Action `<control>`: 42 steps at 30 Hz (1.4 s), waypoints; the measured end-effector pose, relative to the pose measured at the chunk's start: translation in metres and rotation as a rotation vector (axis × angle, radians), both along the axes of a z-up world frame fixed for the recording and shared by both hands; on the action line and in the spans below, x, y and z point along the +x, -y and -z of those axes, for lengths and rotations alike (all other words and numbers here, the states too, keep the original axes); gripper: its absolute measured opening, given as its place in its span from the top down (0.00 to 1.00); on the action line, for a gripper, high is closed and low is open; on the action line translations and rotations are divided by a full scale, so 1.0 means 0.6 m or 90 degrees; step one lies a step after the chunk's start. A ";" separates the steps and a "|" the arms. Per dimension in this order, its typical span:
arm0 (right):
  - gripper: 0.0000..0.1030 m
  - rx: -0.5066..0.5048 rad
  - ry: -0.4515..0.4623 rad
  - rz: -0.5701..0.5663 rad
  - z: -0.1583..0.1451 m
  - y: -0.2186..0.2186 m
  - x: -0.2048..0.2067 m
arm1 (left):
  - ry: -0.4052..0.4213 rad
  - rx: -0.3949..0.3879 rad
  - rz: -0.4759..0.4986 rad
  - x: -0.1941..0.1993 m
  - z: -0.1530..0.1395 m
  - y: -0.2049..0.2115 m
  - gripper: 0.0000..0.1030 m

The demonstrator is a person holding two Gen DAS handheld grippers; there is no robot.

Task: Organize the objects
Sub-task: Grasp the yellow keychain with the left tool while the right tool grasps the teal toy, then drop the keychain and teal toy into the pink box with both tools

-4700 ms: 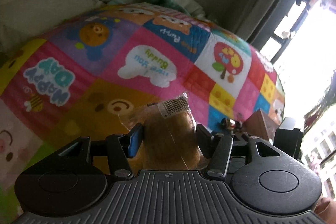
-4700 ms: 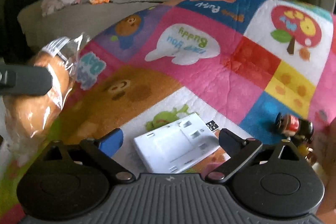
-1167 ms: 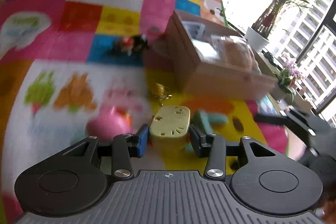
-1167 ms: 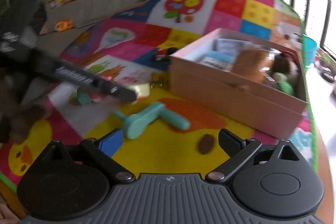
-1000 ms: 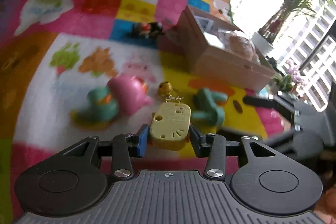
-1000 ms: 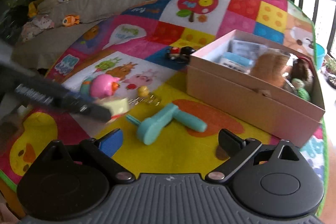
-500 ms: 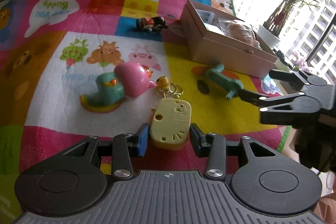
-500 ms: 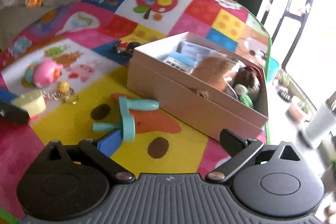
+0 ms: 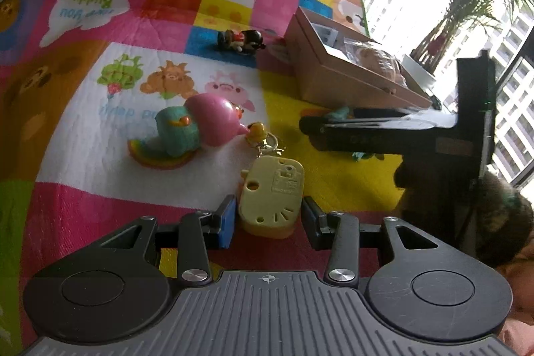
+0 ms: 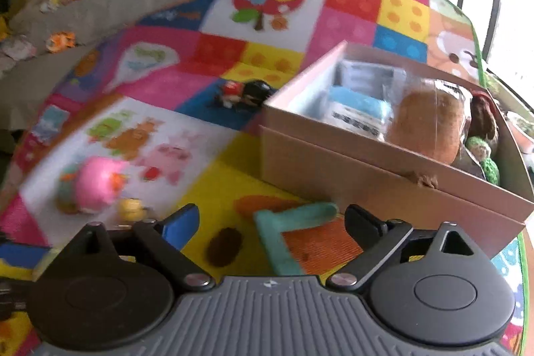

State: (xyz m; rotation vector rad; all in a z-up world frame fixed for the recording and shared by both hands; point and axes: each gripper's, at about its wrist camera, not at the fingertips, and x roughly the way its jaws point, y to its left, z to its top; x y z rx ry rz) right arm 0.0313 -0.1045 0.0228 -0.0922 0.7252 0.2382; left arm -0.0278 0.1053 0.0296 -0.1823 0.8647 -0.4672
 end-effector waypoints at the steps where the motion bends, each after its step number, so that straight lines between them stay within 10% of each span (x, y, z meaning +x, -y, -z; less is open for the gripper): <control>1: 0.18 0.008 -0.009 -0.002 0.005 0.006 0.004 | 0.000 -0.002 -0.001 0.000 0.000 -0.001 0.55; 4: 0.44 0.005 -0.011 -0.030 -0.005 0.012 -0.009 | -0.002 -0.002 -0.001 0.002 0.000 0.000 0.55; 14: 0.38 -0.186 0.051 -0.023 -0.012 0.061 -0.103 | -0.006 0.000 -0.006 0.005 -0.001 0.006 0.55; 21: 0.17 0.026 0.014 0.001 -0.031 0.087 -0.087 | -0.006 0.007 -0.010 0.007 -0.001 0.010 0.55; 30: 0.31 -0.023 0.002 -0.012 -0.014 0.050 -0.074 | 0.009 0.024 -0.015 0.002 -0.008 0.021 0.56; 42: 0.31 0.021 0.132 0.021 -0.135 0.158 -0.170 | 0.222 -0.004 0.092 0.094 -0.229 0.145 0.58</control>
